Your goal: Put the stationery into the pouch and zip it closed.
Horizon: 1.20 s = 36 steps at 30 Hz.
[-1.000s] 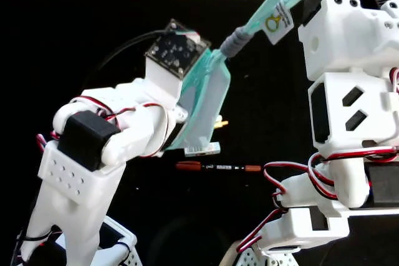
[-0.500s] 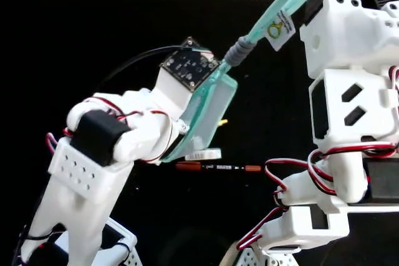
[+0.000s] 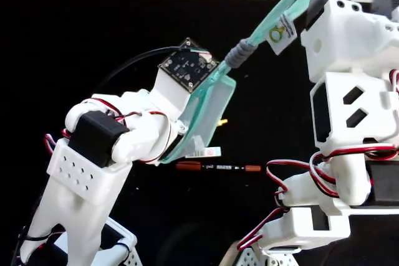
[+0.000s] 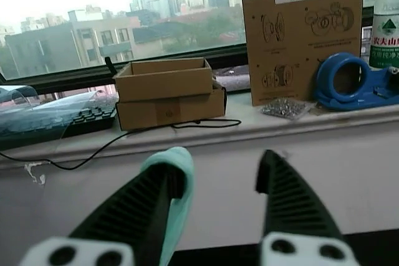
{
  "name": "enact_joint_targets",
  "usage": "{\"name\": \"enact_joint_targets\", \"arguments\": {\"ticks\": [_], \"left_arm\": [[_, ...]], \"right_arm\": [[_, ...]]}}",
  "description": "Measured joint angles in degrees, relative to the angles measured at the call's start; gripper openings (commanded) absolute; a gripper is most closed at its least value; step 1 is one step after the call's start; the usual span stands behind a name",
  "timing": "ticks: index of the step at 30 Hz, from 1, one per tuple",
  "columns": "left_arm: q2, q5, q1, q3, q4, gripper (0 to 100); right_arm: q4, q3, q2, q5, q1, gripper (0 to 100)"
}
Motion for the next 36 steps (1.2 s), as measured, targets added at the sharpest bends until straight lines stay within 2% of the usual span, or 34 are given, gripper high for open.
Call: {"name": "enact_joint_targets", "arguments": {"ticks": [10,17,24,36], "left_arm": [[0.3,0.1,-0.2,-11.7,0.5,1],[0.3,0.0,-0.4,-15.6,0.5,1],[1.8,-4.1,-0.3,-15.9,1.1,1],[17.5,-13.1,-0.1,-21.7,1.1,1]], "right_arm": [[7.7,1.4,7.7,-0.1,0.6,32.9],[7.9,1.6,10.9,-0.1,0.7,32.9],[7.9,1.6,14.2,-0.1,0.7,32.9],[7.9,1.7,24.4,-0.1,0.4,32.8]]}}
